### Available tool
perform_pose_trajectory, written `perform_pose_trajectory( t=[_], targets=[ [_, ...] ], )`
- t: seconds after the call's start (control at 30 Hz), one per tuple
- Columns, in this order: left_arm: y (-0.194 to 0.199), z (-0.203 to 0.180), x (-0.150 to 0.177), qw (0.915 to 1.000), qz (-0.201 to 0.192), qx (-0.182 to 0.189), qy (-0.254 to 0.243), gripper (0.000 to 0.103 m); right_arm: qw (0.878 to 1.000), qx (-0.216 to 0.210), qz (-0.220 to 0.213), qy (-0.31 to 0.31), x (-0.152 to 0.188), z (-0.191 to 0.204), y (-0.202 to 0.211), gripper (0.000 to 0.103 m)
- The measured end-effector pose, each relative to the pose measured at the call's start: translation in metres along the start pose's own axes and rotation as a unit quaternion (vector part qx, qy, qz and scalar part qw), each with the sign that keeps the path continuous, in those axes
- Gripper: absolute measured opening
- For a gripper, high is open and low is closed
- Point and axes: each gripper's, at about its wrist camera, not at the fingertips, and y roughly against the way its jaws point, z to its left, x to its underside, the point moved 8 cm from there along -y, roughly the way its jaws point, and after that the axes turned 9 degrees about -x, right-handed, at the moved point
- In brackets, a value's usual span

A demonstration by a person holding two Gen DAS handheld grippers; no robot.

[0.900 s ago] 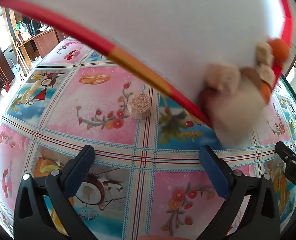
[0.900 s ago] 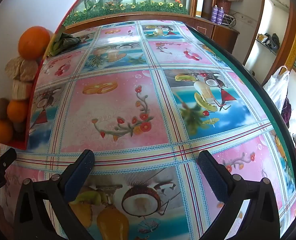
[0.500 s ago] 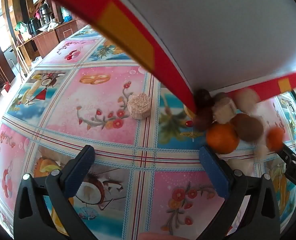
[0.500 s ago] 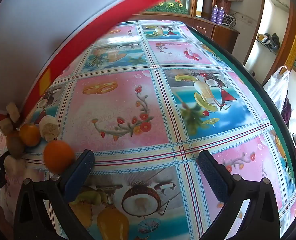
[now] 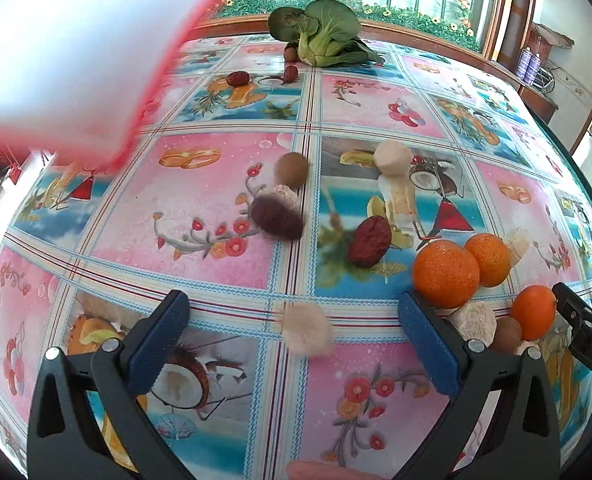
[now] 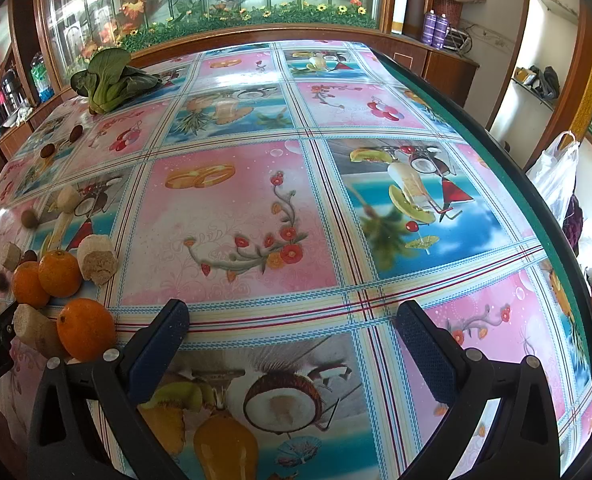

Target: Organize fruits

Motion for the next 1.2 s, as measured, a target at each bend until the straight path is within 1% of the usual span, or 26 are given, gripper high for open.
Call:
perform_pose_trajectory(
  t=[1.2],
  targets=[
    [-0.0005,-0.0006,-0.0003,1.0000,0.001,0.000,-0.001,0.103,1.000,0.000,0.001,-0.001,-0.0048,0.0009,-0.0029,0.103]
  ],
)
